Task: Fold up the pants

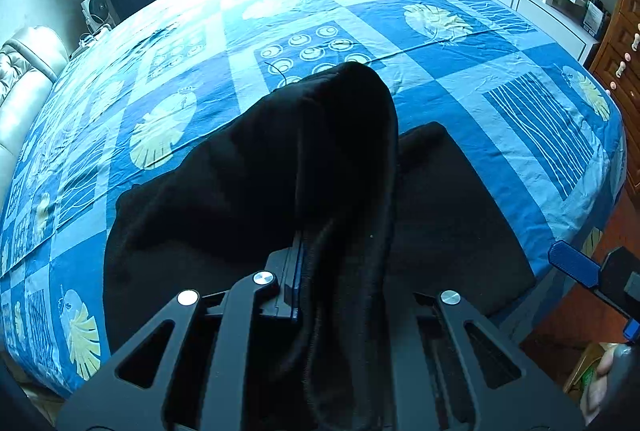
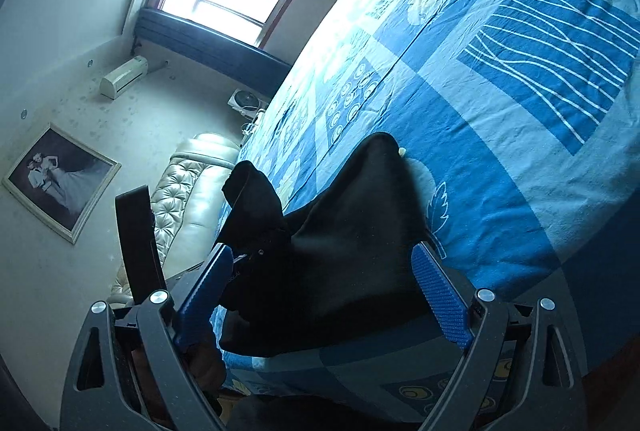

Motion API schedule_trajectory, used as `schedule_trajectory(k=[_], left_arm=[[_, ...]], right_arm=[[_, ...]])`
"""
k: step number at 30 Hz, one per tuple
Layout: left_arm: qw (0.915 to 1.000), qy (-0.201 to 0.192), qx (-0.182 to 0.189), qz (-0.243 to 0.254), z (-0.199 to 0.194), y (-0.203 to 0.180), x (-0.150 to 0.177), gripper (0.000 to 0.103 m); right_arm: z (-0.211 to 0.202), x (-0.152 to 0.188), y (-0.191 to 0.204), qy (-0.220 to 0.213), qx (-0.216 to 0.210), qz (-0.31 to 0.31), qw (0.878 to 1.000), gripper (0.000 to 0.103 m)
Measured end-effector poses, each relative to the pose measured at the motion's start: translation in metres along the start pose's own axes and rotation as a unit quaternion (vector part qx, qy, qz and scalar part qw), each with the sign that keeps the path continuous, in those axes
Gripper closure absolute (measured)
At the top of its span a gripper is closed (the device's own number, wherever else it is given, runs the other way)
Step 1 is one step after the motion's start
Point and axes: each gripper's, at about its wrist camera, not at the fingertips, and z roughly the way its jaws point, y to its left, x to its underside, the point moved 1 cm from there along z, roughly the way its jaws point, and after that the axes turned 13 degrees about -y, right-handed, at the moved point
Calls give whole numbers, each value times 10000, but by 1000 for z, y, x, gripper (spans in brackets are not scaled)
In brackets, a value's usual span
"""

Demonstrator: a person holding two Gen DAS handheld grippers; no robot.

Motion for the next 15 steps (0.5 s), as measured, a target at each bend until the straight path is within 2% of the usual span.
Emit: schedule_trajectory(k=[15], left_arm=[[9993, 84, -297, 199, 18, -20, 9, 91]], right_arm=[[-6, 1, -22, -29, 63, 264, 9996, 13]])
